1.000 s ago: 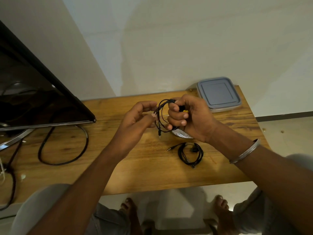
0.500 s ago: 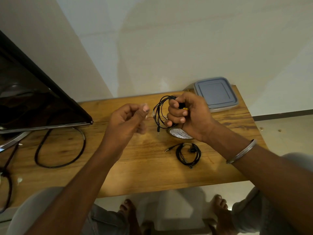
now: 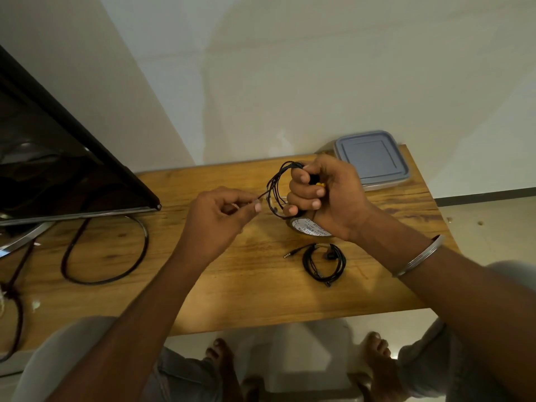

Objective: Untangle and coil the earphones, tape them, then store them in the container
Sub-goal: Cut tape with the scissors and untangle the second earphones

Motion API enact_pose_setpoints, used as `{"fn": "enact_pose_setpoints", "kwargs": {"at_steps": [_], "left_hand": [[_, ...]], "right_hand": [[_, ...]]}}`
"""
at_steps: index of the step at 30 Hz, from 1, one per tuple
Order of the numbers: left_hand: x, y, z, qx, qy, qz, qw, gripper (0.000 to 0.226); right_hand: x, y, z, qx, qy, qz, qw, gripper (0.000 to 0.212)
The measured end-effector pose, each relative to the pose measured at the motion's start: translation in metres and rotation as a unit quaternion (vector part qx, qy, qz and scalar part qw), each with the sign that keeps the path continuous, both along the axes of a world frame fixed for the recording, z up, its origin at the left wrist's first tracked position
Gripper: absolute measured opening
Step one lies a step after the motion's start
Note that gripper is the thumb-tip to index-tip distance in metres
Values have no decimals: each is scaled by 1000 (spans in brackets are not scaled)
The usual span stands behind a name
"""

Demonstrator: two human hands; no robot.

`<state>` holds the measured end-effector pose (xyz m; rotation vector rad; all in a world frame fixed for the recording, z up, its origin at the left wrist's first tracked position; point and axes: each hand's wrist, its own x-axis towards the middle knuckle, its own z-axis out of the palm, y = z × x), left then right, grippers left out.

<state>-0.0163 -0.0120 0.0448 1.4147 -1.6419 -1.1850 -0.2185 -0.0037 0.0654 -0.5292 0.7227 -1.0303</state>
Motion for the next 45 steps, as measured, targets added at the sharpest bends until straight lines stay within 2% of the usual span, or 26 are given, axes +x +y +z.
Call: {"fn": "enact_pose_setpoints", "kwargs": {"at_steps": [2,5,10,13,16,18,20,23,25,27,28,30,32,33,39,41,45], "left_hand": [[-7,2,0,75,90,34,993,16],[-18,8,-2,186,198,43,962,23],[-23,11,3,233,277,-14,932,35],[-20,10,3,219,254,-69,940,33],[-19,11,-1,193,198,-70,958,25],[-20,11,-3,163,156,-67,972,21],[-19,10,-2,169,153,-68,971,19],[-13,7,4,215,201,-117,948,19],[-7,5,9,262,246,-175,917,20],[-2,2,15,305,268,-214,888,27],[0,1,17,315,259,-220,886,34],[3,0,19,297,189,-213,912,43],[2,2,18,244,96,-184,947,25],[2,2,16,234,79,-173,953,21],[26,-8,12,207,34,-166,964,27],[37,-11,14,206,42,-150,966,34],[57,-17,16,232,75,-92,966,71]], "right_hand": [[2,1,0,0,-10,11,1000,24],[5,2,0,-2,-17,27,999,18],[6,2,-3,-5,-10,32,999,18],[6,2,-4,-4,-7,32,999,21],[4,1,-5,-1,6,30,1000,27],[6,2,-5,1,10,33,999,24],[6,2,-4,11,-4,38,999,18],[3,0,-2,32,-18,37,999,16],[0,-1,-1,45,-10,35,998,17],[1,0,-2,50,2,41,998,22],[2,0,-3,51,9,46,998,25],[6,1,-5,47,31,57,997,29],[9,3,-6,41,63,69,995,29],[10,3,-7,38,80,72,993,29],[21,8,-11,15,178,67,982,28],[27,9,-14,13,207,65,976,28],[36,15,-19,28,200,54,978,29]]}}
